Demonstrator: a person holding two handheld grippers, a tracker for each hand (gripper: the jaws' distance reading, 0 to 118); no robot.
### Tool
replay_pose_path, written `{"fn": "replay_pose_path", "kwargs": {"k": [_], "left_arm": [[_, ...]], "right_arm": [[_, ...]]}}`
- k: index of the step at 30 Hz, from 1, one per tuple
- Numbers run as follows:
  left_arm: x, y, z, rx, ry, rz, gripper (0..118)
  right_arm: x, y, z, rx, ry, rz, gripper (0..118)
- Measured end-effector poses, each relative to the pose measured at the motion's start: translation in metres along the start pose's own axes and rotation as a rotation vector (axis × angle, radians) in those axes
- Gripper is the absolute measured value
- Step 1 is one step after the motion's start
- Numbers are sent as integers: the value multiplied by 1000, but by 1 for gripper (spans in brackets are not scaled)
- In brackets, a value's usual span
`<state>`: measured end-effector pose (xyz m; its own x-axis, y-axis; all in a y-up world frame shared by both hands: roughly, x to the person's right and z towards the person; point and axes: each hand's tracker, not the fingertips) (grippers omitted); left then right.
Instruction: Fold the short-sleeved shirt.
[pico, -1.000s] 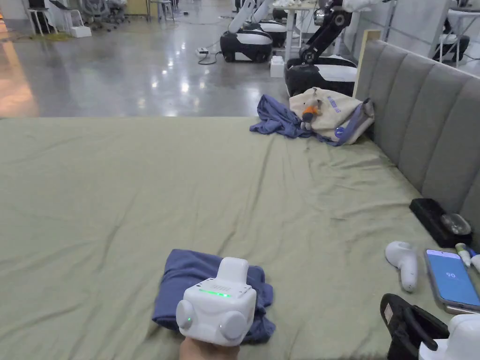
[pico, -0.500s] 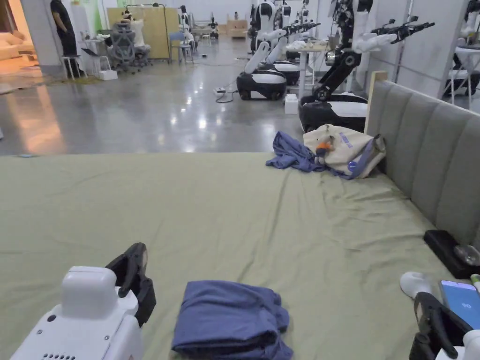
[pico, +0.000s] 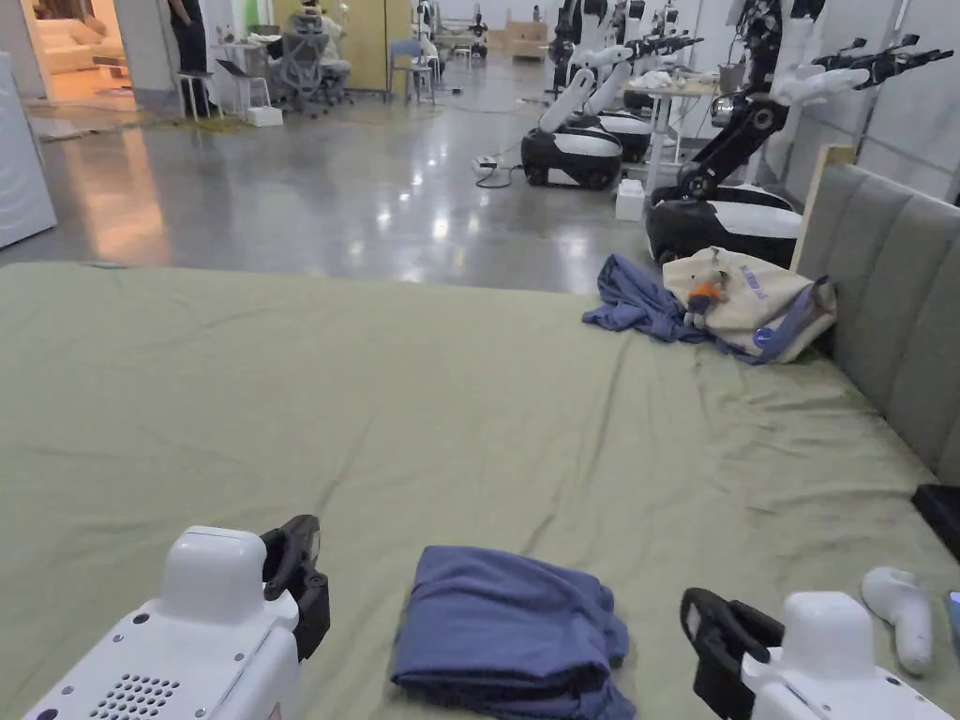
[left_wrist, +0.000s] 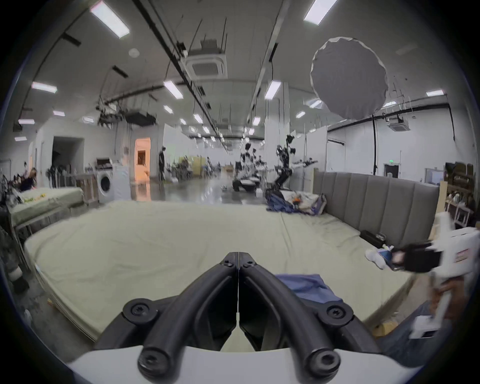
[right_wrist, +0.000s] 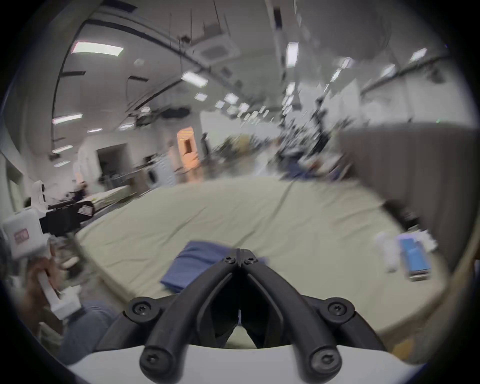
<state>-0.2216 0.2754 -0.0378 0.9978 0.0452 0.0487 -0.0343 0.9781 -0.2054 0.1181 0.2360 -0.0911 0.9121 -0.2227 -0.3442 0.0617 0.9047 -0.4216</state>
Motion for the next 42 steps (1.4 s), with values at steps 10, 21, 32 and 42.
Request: {"fn": "replay_pose_path", "kwargs": {"k": [10, 21, 32, 42], "left_arm": [[-39, -8, -70, -263, -199, 203, 64], [-42, -106, -285, -1024, -762, 783, 118], [-84, -43, -284, -1032, -658, 368, 24], [-429, 72, -235, -1129, -128, 169, 24]], "right_arm": [[26, -61, -163, -402, 20, 19, 2], [29, -54, -162, -416, 67, 79, 2], [37, -21, -122, -214, 85, 40, 2], [71, -5, -125, -191, -102, 153, 2]]}}
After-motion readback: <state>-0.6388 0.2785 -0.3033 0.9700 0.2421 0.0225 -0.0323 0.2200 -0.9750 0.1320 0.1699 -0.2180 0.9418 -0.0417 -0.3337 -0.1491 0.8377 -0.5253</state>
